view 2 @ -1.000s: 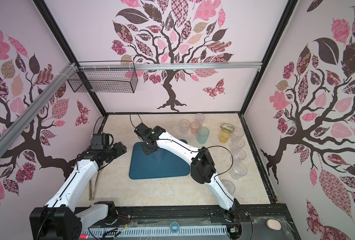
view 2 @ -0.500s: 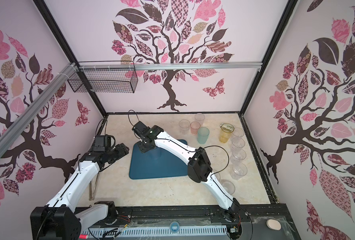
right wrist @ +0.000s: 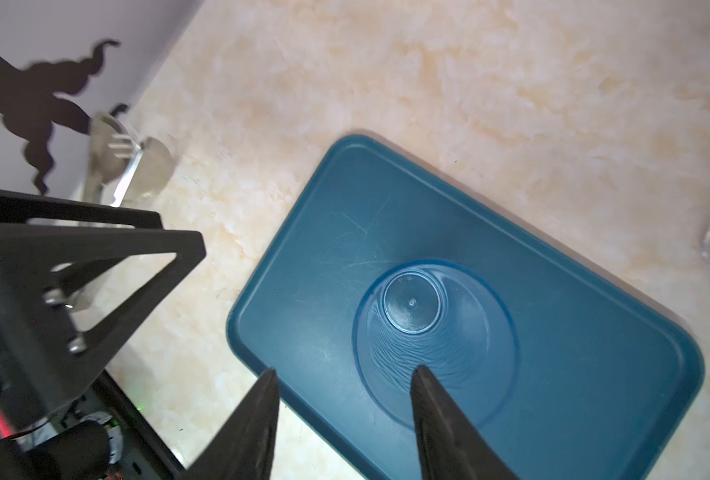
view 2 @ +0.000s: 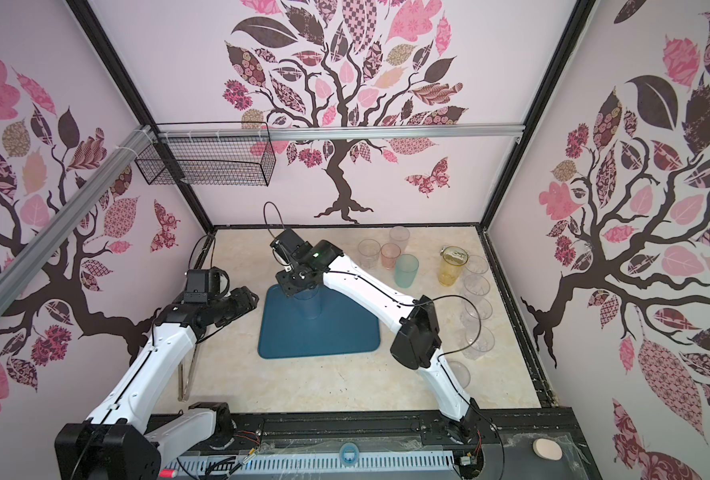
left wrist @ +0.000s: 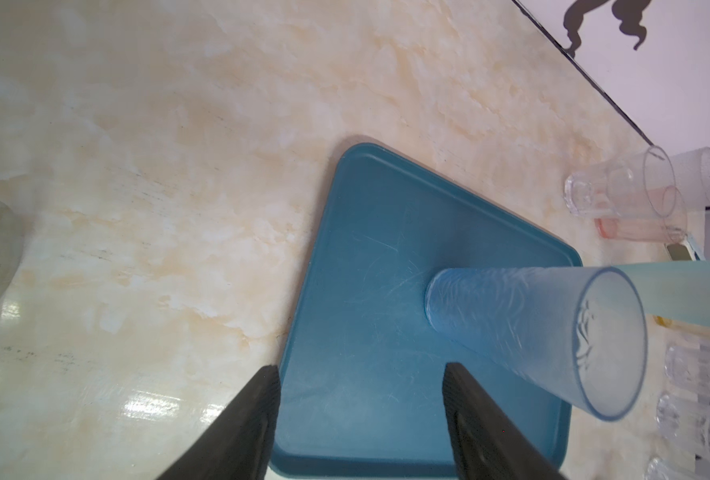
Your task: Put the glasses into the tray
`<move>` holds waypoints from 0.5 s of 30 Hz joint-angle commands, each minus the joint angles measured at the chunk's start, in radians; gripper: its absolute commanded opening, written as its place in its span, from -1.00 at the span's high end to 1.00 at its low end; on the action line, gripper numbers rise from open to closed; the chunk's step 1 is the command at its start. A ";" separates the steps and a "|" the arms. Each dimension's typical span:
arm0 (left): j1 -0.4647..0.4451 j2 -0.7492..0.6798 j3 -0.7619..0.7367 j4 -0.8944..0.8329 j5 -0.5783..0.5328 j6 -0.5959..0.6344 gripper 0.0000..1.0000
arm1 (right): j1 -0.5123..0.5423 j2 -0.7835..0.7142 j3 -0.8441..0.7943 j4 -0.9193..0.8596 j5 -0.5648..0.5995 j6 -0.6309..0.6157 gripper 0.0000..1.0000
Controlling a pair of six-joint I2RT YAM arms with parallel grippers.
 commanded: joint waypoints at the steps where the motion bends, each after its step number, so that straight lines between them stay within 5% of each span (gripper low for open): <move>1: -0.069 0.019 0.125 -0.050 0.020 0.056 -0.24 | -0.081 -0.205 -0.162 0.087 -0.001 0.056 -0.09; 8: -0.203 0.191 0.315 -0.188 0.031 0.148 -0.20 | -0.225 -0.432 -0.587 0.286 -0.030 0.158 -0.11; 15: -0.281 0.332 0.399 -0.227 0.036 0.196 -0.23 | -0.243 -0.524 -0.837 0.368 -0.011 0.195 -0.13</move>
